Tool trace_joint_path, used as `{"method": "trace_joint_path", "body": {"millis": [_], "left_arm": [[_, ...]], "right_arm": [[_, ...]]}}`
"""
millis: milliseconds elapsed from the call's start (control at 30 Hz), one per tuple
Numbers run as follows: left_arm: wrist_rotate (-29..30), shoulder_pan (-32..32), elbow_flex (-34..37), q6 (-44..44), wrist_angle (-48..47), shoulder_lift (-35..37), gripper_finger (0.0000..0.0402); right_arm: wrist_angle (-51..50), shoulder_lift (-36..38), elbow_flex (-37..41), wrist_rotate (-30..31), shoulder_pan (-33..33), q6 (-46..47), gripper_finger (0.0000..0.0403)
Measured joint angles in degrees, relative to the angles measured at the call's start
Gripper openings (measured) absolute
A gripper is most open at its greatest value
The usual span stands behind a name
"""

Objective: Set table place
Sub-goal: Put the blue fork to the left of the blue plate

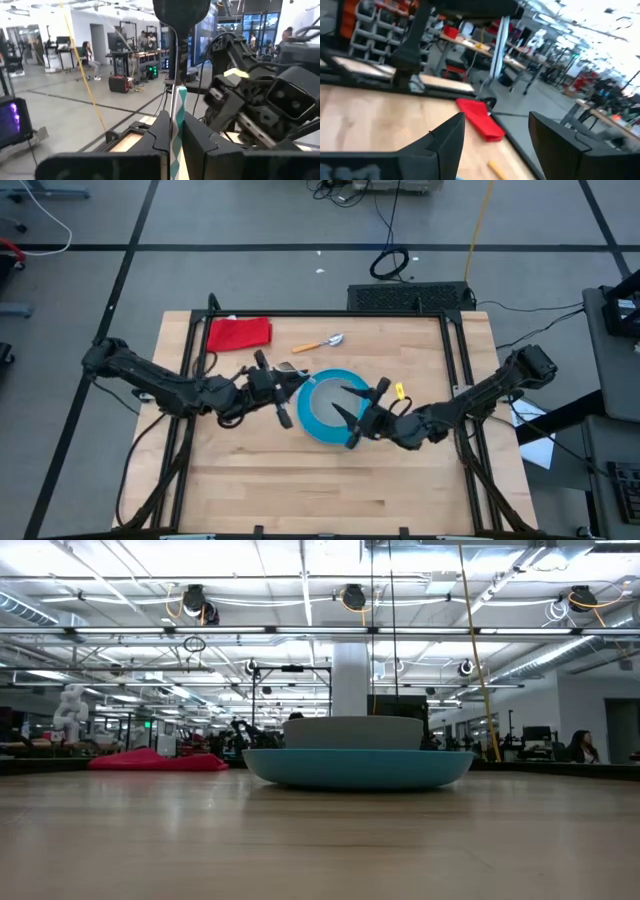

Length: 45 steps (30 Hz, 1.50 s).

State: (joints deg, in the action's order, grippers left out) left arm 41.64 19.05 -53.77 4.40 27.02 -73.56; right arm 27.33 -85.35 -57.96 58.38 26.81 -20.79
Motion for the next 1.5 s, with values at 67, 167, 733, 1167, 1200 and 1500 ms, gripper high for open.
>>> {"method": "trace_joint_path", "body": {"millis": [67, 167, 733, 1167, 1200, 1500], "left_arm": [[0.98, 0.46, -0.01, -2.08, -4.18, 2.19, 0.0023], [2.54, 0.91, -0.01, -6.33, -9.24, 5.4, 0.0023], [9.41, 7.75, -0.09, -32.12, -24.53, 7.94, 0.0023], [-2.25, 8.49, -21.25, -70.54, -77.41, -4.89, 0.0023], [-4.32, 8.15, -21.96, -71.75, -78.61, -6.0, 0.0023], [-14.76, 7.26, -22.48, -83.97, -82.72, -10.39, 0.0023]], "right_arm": [[-4.12, 0.84, -0.01, 0.01, 1.05, 2.98, 0.0212], [-7.44, 1.91, 0.01, 0.01, 2.29, 4.33, 0.0209], [-24.32, 4.21, -0.01, -3.39, 9.72, 14.85, 0.0203], [-34.8, 4.25, 0.01, -6.17, 13.5, 21.37, 0.0203], [-35.19, 4.25, 0.01, -6.17, 13.5, 21.37, 0.0203], [-38.21, 4.25, 0.01, -6.22, 15.66, 22.68, 0.0203]]}}
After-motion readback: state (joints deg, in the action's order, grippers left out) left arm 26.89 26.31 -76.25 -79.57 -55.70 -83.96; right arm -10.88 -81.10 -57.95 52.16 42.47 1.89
